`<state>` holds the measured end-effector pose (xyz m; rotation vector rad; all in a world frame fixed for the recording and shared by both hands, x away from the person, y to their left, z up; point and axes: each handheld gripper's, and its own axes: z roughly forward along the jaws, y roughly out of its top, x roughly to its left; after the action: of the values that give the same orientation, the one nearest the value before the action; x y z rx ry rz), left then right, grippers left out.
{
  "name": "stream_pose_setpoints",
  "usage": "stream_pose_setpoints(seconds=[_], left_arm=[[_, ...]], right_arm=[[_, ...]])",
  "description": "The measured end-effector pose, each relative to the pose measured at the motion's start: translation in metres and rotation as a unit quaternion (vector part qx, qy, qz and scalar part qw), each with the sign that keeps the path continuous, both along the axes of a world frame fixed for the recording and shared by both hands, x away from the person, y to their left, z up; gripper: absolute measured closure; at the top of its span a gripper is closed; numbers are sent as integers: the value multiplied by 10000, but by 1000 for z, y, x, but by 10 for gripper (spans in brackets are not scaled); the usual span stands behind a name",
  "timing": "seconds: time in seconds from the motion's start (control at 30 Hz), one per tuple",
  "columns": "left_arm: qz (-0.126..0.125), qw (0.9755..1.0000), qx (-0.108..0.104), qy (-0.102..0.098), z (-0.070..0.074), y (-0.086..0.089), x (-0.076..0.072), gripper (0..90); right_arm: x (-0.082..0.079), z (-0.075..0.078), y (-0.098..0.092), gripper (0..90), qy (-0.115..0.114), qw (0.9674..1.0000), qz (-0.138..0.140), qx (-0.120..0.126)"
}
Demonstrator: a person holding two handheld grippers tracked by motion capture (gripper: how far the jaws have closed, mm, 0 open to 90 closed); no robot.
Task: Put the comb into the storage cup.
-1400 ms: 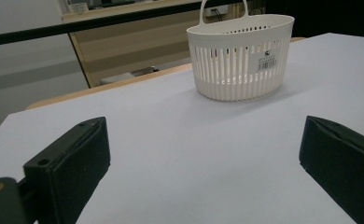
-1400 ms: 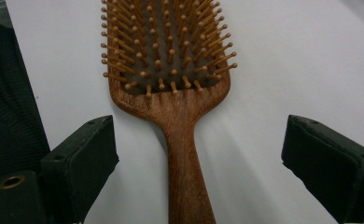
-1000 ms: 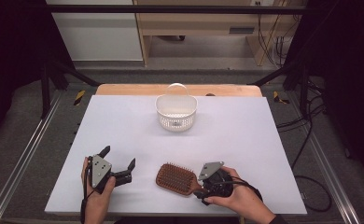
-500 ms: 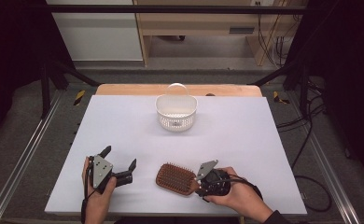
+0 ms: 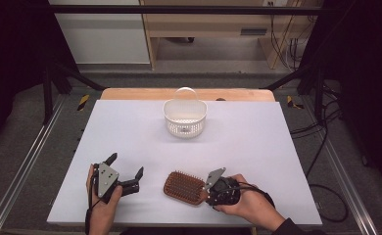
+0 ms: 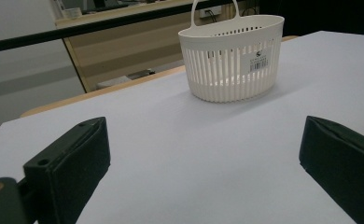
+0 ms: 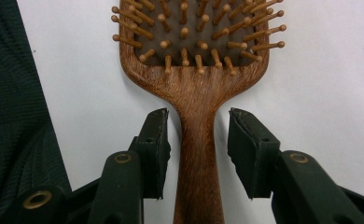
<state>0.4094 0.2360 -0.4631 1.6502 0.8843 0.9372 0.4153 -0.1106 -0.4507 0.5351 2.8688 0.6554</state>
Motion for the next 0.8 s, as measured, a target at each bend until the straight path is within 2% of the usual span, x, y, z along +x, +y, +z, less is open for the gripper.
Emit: stream_pose_setpoints(seconds=[0.57,0.8], left_arm=[[-17,10000,-1,11,0,0,0,18],[-50,10000,12,22,0,-1,0,20]], right_arm=[[3,-2,4,664,62,9995,200,-232],[11,-3,5,696,357,9989,164,-252]])
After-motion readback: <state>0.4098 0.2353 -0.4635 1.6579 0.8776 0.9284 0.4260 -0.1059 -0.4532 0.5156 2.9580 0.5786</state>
